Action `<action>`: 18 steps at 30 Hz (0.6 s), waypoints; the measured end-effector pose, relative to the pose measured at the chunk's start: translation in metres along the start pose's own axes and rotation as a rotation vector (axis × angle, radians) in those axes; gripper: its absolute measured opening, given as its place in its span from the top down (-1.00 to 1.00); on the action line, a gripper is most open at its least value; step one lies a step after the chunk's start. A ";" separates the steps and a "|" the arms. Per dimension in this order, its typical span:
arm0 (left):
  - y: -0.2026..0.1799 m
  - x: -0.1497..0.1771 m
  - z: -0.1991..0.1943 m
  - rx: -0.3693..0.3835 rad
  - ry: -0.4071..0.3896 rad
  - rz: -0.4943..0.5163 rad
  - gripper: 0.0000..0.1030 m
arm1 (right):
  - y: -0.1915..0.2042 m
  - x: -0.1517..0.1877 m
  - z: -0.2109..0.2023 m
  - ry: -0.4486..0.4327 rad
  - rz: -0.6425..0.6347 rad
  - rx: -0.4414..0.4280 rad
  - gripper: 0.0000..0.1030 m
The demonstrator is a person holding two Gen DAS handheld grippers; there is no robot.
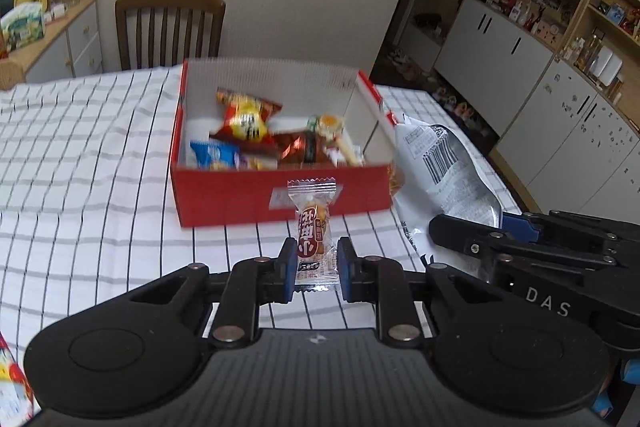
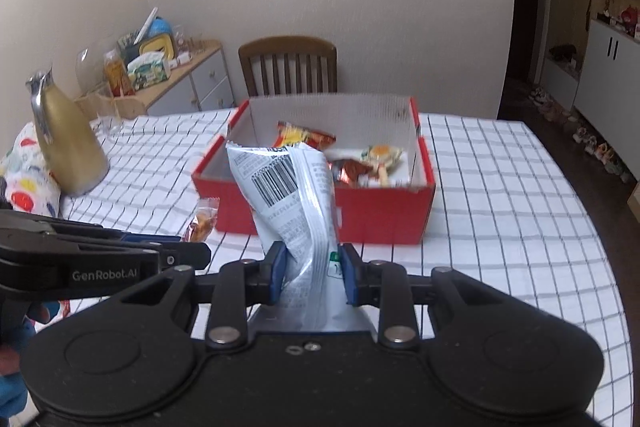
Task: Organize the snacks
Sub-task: 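Carry the wrapped candy and silver packet over the red box with both tools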
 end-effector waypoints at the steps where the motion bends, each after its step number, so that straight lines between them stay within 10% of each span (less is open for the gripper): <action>1: -0.001 -0.005 0.000 -0.003 -0.007 0.002 0.61 | -0.001 -0.004 0.001 -0.007 0.004 0.002 0.46; 18: -0.008 -0.088 0.036 -0.075 -0.087 -0.009 0.61 | -0.026 -0.064 0.043 -0.049 0.044 0.051 0.46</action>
Point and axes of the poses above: each gripper's, at about its wrist camera, not at the fingertips, and z roughly the way its jaws point, y to its left, x to its underside, the point moved 4 cm from there along z, roughly the way its jaws point, and after that the axes turned 6 degrees about -z, right-handed, at the moved point
